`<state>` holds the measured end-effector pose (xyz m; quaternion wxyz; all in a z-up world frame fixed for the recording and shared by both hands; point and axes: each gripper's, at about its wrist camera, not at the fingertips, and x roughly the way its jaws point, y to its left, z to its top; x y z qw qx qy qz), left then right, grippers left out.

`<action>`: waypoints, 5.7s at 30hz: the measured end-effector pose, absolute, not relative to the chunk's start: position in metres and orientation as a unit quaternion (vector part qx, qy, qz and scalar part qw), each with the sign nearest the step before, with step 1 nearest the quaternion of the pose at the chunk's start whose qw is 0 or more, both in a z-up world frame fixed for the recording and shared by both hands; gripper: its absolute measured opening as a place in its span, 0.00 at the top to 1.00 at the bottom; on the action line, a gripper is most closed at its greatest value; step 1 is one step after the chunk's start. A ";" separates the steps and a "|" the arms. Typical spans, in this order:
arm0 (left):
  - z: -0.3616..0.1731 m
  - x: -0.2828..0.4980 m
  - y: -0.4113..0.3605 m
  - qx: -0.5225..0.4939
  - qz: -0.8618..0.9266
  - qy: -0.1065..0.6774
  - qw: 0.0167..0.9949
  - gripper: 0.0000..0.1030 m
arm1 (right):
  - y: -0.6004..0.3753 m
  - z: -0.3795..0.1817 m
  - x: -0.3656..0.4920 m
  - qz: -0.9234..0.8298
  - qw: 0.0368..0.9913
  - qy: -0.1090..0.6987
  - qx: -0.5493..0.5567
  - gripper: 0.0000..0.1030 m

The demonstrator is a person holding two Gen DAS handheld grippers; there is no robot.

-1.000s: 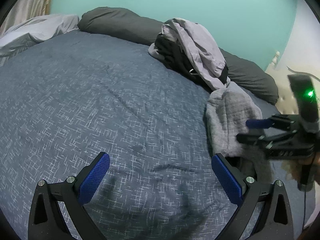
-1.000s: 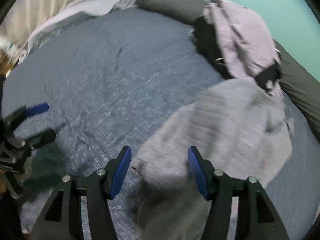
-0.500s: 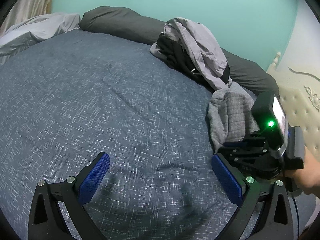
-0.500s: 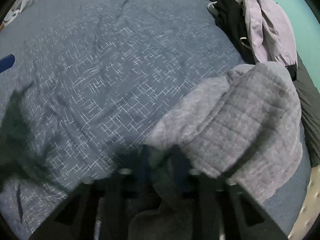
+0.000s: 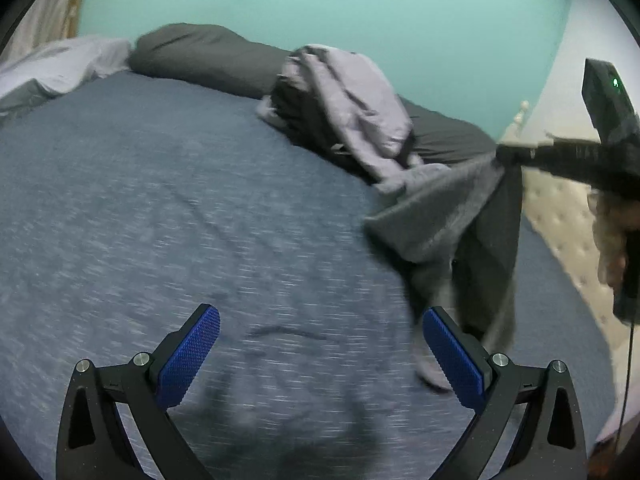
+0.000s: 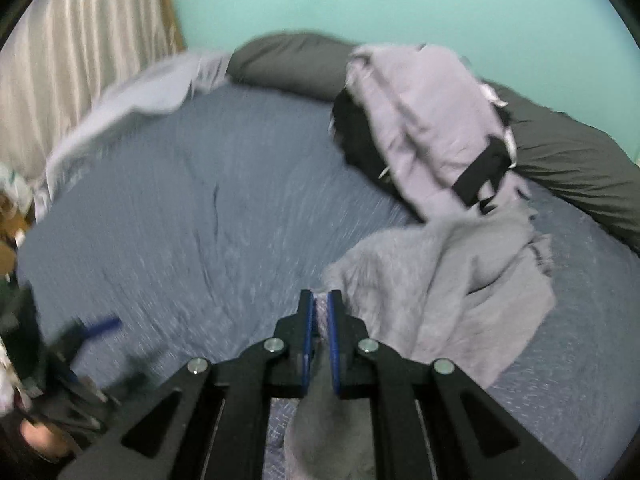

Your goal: Fold clothes

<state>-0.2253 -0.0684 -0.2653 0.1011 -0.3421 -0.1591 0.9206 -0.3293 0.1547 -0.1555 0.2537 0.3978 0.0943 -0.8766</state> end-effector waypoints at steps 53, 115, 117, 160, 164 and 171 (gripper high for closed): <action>-0.348 -0.306 0.095 -0.463 0.866 -0.051 0.185 0.15 | 0.325 -0.165 -0.337 -0.893 0.211 -0.020 0.396 0.94; 0.174 -0.222 -0.004 -0.177 0.960 0.017 0.217 0.96 | 0.315 0.157 -0.202 -0.951 0.227 0.014 0.207 0.94; 0.200 -0.213 -0.002 -0.178 0.957 0.017 0.226 0.96 | 0.316 0.169 -0.193 -0.951 0.227 0.014 0.210 0.94; -0.029 -0.170 0.030 -0.342 0.902 0.051 0.260 0.96 | 0.255 -0.139 -0.168 -0.842 0.279 0.103 0.450 0.44; -0.030 -0.167 0.031 -0.341 0.900 0.052 0.265 0.96 | 0.241 -0.162 -0.170 -0.836 0.282 0.093 0.462 0.44; -0.030 -0.163 0.031 -0.340 0.899 0.053 0.270 0.96 | 0.234 -0.197 -0.176 -0.838 0.242 0.089 0.481 0.44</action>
